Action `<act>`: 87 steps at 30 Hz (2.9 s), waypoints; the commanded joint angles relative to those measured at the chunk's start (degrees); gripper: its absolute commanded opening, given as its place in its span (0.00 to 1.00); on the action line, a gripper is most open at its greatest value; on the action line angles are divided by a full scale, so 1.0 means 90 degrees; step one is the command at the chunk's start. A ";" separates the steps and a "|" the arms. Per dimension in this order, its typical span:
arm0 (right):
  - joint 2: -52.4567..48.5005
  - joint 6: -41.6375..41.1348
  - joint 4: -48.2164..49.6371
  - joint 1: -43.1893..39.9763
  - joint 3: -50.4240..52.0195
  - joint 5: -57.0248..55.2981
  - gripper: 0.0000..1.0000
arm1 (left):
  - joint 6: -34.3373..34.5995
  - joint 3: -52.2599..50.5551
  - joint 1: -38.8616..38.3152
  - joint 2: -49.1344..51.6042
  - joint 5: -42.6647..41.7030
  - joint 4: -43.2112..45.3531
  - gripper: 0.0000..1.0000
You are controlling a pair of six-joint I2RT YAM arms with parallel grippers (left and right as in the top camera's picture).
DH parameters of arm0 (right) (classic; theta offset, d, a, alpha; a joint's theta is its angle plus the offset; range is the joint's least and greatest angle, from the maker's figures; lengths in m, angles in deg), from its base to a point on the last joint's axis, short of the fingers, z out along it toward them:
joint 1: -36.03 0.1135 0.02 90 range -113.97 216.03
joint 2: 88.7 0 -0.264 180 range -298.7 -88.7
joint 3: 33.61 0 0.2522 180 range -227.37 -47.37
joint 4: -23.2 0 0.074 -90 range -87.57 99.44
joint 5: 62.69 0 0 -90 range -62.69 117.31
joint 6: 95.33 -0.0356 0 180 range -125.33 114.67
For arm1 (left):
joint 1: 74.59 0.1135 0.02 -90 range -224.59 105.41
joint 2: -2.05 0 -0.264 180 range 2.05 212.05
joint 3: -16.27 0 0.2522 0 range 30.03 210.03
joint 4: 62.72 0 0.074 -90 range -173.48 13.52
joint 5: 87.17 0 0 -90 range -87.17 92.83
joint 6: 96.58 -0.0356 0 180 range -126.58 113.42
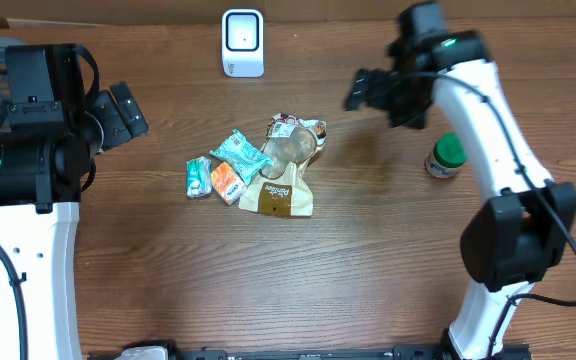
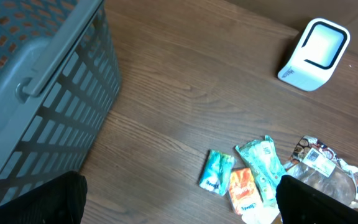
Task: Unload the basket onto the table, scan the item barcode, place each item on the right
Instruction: 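Reach the right gripper to the clear bread bag and grasp it, then lift the bread bag and bring it in front of the scanner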
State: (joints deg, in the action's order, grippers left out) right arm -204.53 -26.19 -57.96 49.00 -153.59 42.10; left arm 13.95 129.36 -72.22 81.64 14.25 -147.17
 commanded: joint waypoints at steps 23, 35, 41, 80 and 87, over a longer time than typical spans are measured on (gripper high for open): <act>0.0068 -0.2511 0.5287 0.1282 0.4471 0.1394 0.23 | -0.0141 0.0051 0.0027 -0.0092 0.0068 0.0019 0.99; 0.0301 -0.0622 0.5275 0.0665 0.3796 0.3189 0.04 | -0.0141 0.0051 0.0027 -0.0092 0.0068 0.0019 1.00; 0.0950 0.0872 0.3691 0.0595 0.2815 0.3252 0.04 | -0.0141 0.0051 0.0027 -0.0092 0.0068 0.0019 0.99; 0.2715 0.6543 0.2302 0.0920 0.1877 0.3320 0.04 | -0.0141 0.0051 0.0027 -0.0092 0.0068 0.0022 1.00; 0.2715 0.6543 0.2548 0.0920 0.1877 0.3366 0.04 | -0.0141 0.0051 0.0027 -0.0092 0.0068 0.0019 1.00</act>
State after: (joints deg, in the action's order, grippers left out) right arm -180.60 31.99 -35.69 57.29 -135.66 71.45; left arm 13.95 129.36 -72.22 81.64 14.25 -147.19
